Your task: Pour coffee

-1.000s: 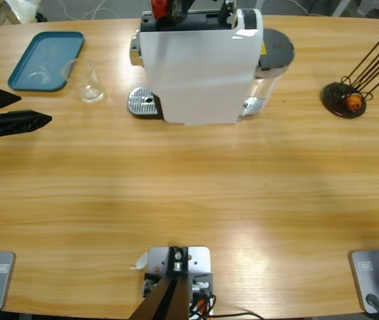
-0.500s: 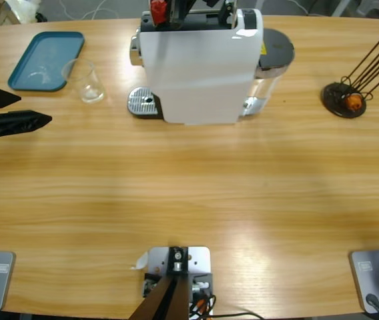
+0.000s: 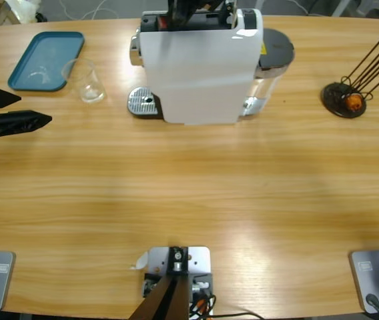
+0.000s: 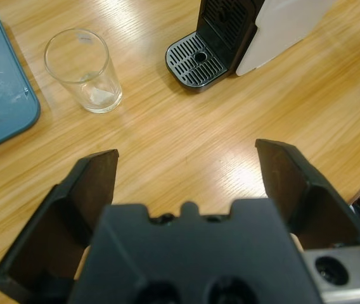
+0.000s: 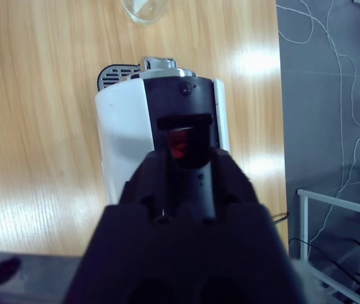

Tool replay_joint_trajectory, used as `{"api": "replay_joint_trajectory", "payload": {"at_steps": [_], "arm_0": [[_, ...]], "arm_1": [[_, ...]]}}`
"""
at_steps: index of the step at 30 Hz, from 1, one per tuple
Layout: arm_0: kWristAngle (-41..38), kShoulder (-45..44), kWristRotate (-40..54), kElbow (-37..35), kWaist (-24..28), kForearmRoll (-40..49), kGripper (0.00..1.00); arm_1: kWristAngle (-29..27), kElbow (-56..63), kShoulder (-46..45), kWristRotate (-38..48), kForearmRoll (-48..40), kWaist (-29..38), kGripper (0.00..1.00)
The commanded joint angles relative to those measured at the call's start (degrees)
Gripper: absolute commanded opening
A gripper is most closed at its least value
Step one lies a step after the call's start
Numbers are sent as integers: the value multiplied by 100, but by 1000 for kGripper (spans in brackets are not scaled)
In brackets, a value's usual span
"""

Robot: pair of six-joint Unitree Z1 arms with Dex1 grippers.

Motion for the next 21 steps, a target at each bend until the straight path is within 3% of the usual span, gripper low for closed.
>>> {"api": "replay_joint_trajectory", "payload": {"at_steps": [1,6,10,14,15,16,17,21], "arm_0": [[-45,115,38,158,-49,-31,936],[-45,136,38,158,-49,-32,936],[-45,150,38,158,-49,-36,936],[-45,133,38,160,-49,-34,936],[-45,129,38,167,-49,-38,936],[-45,117,38,167,-49,-39,936],[-45,119,38,167,-49,-39,936],[-54,108,38,167,-49,-39,936]], "arm_1": [[25,-133,395,108,241,-94,933],[-113,-699,124,237,540,20,887],[-84,-1430,-431,866,529,498,816],[-63,-1998,-957,1175,732,797,944],[-91,-2102,-1127,1145,925,802,685],[-231,-2083,-1268,1128,1032,802,270],[-609,-2016,-1446,1112,1087,802,0],[-1794,-736,-2126,1115,774,837,0]]}}
